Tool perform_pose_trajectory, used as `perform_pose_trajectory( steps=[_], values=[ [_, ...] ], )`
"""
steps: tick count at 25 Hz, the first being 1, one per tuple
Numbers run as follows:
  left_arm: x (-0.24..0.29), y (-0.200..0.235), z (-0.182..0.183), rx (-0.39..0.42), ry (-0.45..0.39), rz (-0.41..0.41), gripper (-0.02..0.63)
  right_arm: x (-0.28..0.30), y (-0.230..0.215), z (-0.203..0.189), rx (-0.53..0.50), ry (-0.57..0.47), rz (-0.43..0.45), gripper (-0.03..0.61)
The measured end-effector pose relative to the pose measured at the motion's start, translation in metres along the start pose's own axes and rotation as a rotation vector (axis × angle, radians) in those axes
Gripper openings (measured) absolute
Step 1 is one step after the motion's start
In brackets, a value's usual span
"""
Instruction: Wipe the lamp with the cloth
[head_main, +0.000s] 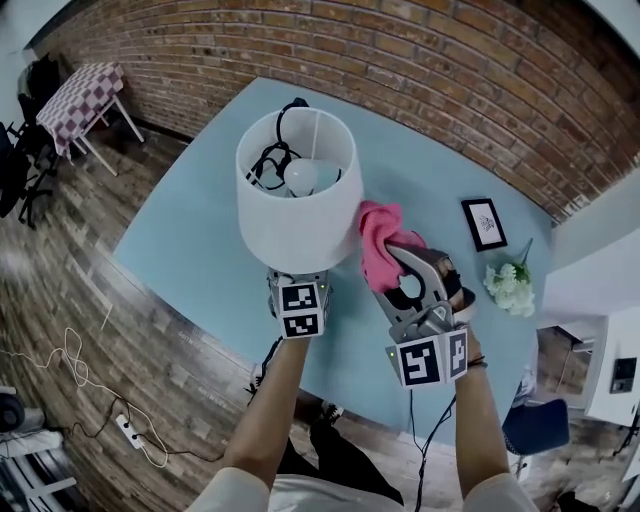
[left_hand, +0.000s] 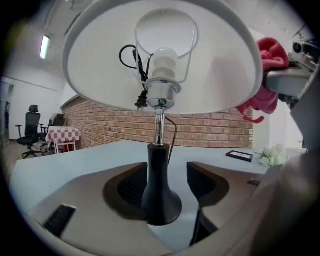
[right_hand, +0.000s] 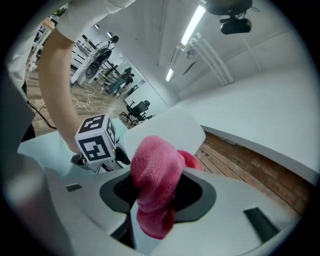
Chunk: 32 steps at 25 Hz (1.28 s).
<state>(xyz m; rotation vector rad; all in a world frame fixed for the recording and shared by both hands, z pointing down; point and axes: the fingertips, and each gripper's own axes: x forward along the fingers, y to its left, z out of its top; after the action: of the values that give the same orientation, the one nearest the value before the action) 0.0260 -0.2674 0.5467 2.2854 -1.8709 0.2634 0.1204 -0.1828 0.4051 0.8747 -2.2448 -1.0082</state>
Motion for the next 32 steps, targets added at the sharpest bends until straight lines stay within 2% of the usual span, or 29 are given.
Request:
perform_pose_trajectory(
  steps=[8,11,14,18,22,26,32],
  values=[
    [0.021,0.013,0.002,0.015,-0.036,0.109,0.27,-0.028,-0.029,-0.004,0.082,-0.006,-0.109,0.201],
    [0.022,0.019,0.0,0.026,-0.048,0.151,0.208,-0.035,-0.03,-0.003,0.087,-0.004,-0.121,0.201],
    [0.021,0.018,-0.001,0.042,-0.064,0.164,0.181,-0.039,-0.026,-0.004,0.088,0.003,-0.119,0.201],
    [0.021,0.018,-0.001,0.042,-0.094,0.172,0.178,-0.042,-0.022,0.0,0.093,-0.006,-0.123,0.201],
    [0.021,0.018,0.0,0.049,-0.095,0.149,0.176,-0.043,-0.02,0.002,0.094,-0.005,-0.126,0.201],
    [0.019,0.017,-0.002,0.06,-0.095,0.091,0.175,-0.042,-0.016,0.01,0.101,-0.008,-0.127,0.201],
    [0.014,0.01,-0.001,0.087,-0.118,-0.059,0.175,-0.041,-0.019,0.025,0.091,-0.025,-0.128,0.201]
  ],
)
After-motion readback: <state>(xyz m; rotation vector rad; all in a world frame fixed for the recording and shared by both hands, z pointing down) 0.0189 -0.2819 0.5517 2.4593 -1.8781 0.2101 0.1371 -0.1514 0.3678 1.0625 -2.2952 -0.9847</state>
